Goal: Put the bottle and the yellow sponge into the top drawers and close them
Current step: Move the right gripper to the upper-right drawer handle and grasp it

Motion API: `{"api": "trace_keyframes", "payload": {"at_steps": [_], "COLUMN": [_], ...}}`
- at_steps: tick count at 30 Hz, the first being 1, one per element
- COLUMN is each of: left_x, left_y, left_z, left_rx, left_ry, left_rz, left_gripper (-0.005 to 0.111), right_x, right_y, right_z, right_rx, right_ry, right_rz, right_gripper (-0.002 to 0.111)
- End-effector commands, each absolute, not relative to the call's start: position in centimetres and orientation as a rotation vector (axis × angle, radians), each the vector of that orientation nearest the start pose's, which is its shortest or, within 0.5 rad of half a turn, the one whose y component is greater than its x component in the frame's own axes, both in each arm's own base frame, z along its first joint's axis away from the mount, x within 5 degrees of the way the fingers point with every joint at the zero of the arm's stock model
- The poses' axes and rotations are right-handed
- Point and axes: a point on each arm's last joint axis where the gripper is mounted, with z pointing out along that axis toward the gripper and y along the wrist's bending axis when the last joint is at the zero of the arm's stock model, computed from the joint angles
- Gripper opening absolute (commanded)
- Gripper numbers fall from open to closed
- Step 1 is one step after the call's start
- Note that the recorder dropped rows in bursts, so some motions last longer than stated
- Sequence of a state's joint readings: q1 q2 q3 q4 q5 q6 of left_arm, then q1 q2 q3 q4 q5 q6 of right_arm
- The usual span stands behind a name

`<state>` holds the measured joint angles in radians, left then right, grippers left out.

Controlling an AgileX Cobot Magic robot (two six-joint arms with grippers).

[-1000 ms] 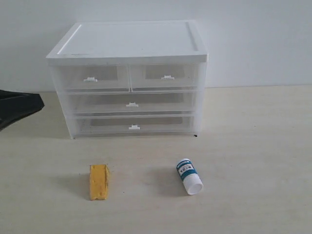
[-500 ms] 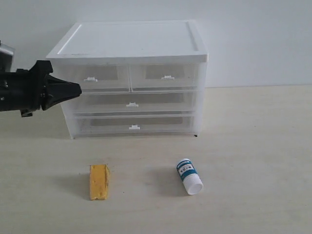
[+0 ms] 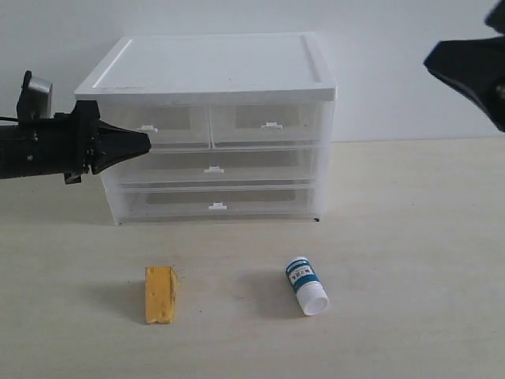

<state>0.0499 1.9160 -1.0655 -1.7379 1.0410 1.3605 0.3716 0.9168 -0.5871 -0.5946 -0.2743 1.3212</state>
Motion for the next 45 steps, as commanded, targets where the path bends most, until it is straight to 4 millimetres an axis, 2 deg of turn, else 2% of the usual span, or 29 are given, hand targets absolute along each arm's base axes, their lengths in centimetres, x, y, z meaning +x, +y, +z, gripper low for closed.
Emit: {"api": "trace_keyframes", "payload": {"at_steps": [1,4,7,10,12,15,18,23,25,29,31,40,45], "left_x": [37.8,37.7,37.7,37.8,38.1,38.7,39.4,40.5,40.7,41.0,41.1,41.3,41.8], "left_y": [-5.7,-5.7,-5.8,-5.8,-5.8,-6.0,-6.8,-9.3,-9.7,-9.7,-9.6,-8.8,-8.3], "left_z": [19.5,19.5,19.6,19.7,20.1,20.9,21.7,22.9,23.2,23.5,23.6,23.0,23.0], "left_rx": [0.014,0.019,-0.007,-0.032,-0.024,-0.040,-0.030,0.033,0.051,0.085,0.092,0.101,0.058], "left_ry": [2.077,2.074,2.077,2.079,2.068,2.056,2.073,2.130,2.168,2.234,2.254,2.342,2.311], "left_rz": [-1.291,-1.299,-1.333,-1.348,-1.338,-1.347,-1.319,-1.186,-1.144,-1.056,-1.016,-0.858,-0.784], "left_gripper": [0.004,0.016,0.035,0.049,0.052,0.052,0.053,0.062,0.062,0.062,0.062,0.062,0.062], "right_x": [21.7,23.9,26.3,28.2,29.5,31.1,32.3,34.1,34.6,35.4,35.7,36.8,38.6], "right_y": [10.2,11.2,10.9,9.7,8.5,7.0,6.8,6.9,6.9,7.6,8.4,12.0,13.2], "right_z": [33.1,32.2,30.6,29.5,28.2,24.9,21.4,18.5,17.8,16.8,16.8,17.2,16.5], "right_rx": [0.226,0.211,0.250,0.209,0.171,0.238,0.315,0.324,0.333,0.322,0.281,0.144,0.187], "right_ry": [1.727,1.765,1.811,1.766,1.764,1.835,1.906,1.879,1.889,1.908,1.909,1.907,1.905], "right_rz": [1.035,1.070,1.145,1.422,1.568,1.619,1.629,1.683,1.684,1.695,1.699,1.739,1.762], "right_gripper": [0.000,0.000,0.000,0.000,0.000,0.000,0.000,0.000,0.006,0.036,0.046,0.046,0.046]}}
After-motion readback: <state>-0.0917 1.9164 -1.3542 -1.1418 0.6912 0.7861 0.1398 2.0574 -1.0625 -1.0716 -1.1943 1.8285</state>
